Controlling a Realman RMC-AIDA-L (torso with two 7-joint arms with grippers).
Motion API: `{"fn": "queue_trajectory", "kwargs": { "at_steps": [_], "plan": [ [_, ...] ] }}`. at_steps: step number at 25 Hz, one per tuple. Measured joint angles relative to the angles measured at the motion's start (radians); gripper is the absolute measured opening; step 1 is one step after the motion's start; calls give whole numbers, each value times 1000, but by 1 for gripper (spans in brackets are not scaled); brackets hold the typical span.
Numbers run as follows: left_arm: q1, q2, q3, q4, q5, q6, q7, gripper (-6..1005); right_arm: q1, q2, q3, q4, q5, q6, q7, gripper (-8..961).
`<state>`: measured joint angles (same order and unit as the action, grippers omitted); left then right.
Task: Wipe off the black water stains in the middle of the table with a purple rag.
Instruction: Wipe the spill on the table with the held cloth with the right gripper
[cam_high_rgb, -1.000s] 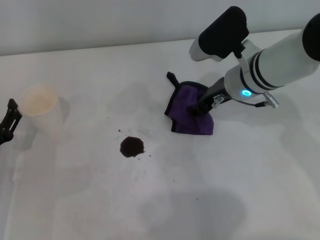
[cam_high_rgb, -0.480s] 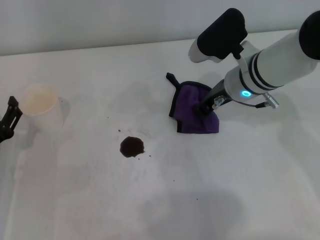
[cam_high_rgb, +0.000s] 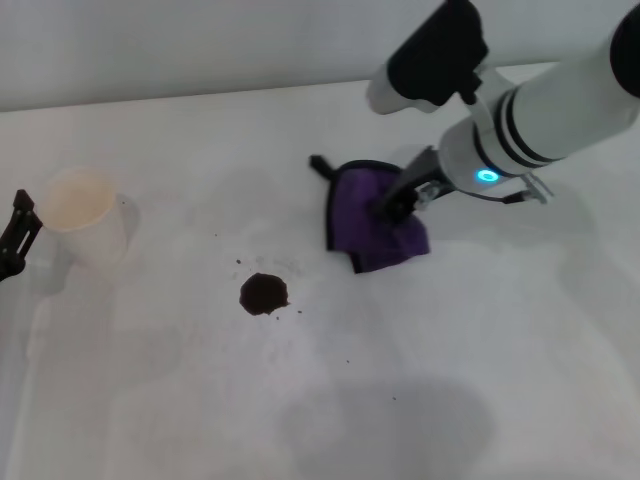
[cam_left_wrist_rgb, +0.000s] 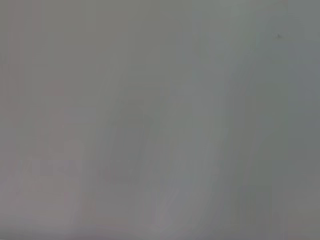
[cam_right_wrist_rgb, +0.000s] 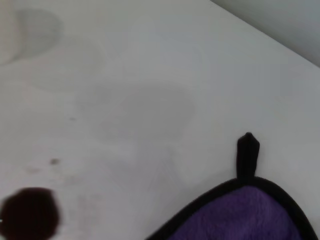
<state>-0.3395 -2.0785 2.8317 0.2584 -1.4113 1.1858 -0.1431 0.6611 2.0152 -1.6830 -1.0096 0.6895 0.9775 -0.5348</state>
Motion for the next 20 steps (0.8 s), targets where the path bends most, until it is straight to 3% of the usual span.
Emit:
{"fn": "queue_trajectory", "kwargs": {
  "at_steps": [5,10,13,20],
  "plan": [
    [-2,0,0,-1,-2,0,-1,891,-7,3,0,-94,154,76,-107,105],
    [-3,-1,0,-1,-7,0,-11,891,0,8,-14,-82,318,95,-246,102],
    [-4,-2,0,2,-7,0,-12,891,18,13,-84,-15,368,33,-284,100],
    [-13,-1,-2,0,-8,-2,-45,892,26,13,-338,107,440,-308,-295,97]
  ]
}}
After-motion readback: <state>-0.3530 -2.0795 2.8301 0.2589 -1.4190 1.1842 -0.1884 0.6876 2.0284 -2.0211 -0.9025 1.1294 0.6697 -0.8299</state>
